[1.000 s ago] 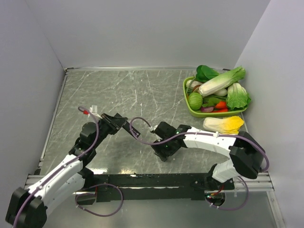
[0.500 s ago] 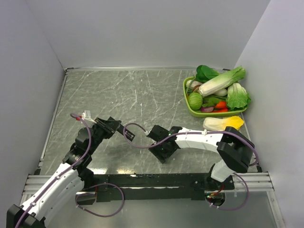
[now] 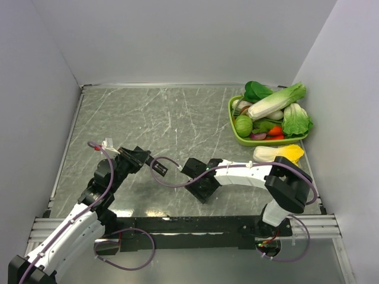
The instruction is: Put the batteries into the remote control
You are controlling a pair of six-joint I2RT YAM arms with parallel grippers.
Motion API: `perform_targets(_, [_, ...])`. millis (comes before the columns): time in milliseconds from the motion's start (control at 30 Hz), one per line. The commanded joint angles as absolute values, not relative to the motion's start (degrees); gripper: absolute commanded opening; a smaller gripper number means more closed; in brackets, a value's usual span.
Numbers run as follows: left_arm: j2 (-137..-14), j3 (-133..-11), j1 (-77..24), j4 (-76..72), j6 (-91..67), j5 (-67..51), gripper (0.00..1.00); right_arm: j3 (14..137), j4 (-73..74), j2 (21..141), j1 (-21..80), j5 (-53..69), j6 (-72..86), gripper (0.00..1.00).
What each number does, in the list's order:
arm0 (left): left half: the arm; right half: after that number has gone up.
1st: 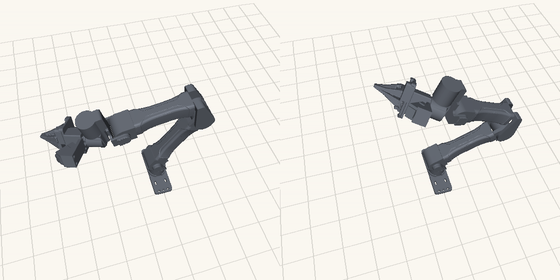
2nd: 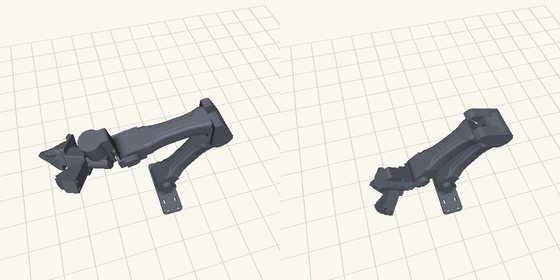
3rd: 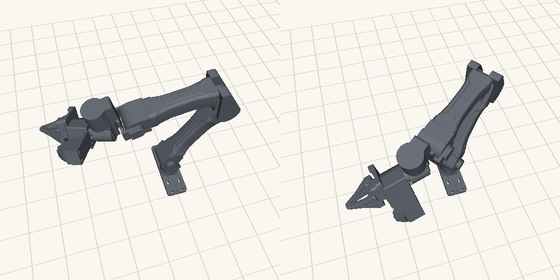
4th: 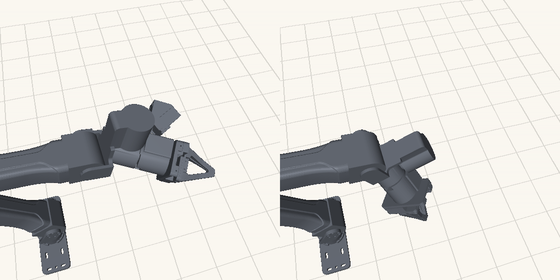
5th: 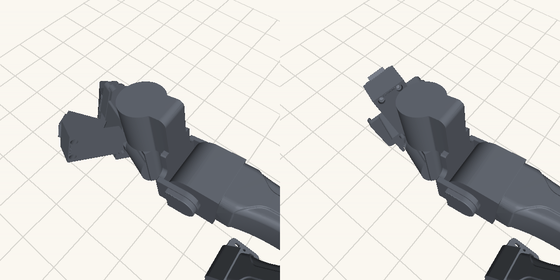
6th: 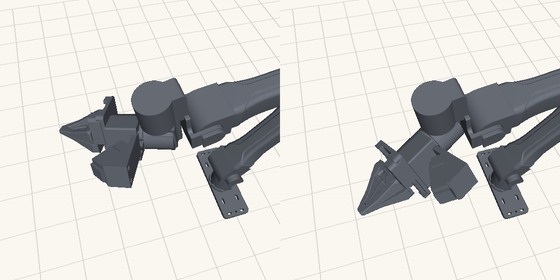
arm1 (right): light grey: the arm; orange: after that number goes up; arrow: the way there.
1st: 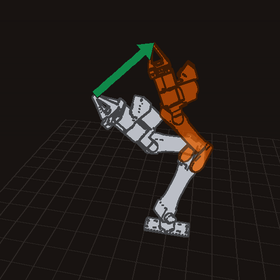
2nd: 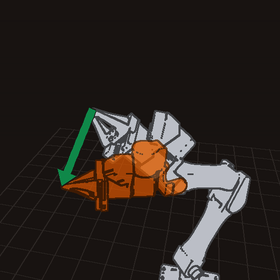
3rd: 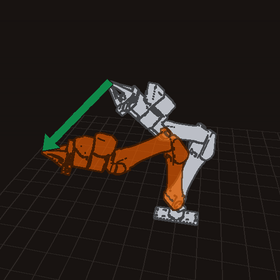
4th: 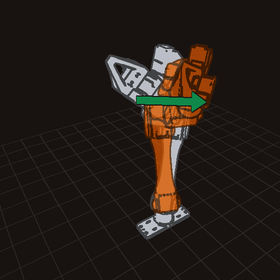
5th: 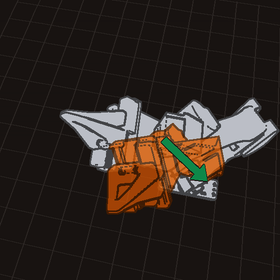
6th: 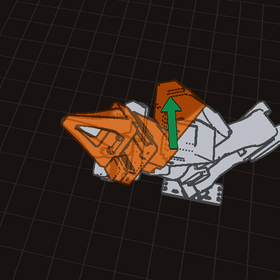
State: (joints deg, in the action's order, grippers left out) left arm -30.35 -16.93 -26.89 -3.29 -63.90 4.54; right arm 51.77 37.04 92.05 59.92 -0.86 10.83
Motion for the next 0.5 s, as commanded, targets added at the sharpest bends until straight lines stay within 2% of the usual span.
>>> perform_targets(0, [-30.32,-16.88,-27.07,-5.10,-64.07,5.36,0.06,53.79,35.33,94.04,61.35,-1.67,10.28,0.62])
perform_targets(233, [-31.46,-16.70,-27.07,-6.15,-64.25,4.66,0.06,54.40,35.07,95.45,62.49,-2.11,11.25,0.58])
perform_targets(467, [-31.11,-16.26,-27.07,-6.15,-64.42,4.57,0.06,54.49,34.80,96.24,62.58,-3.34,12.83,0.61])
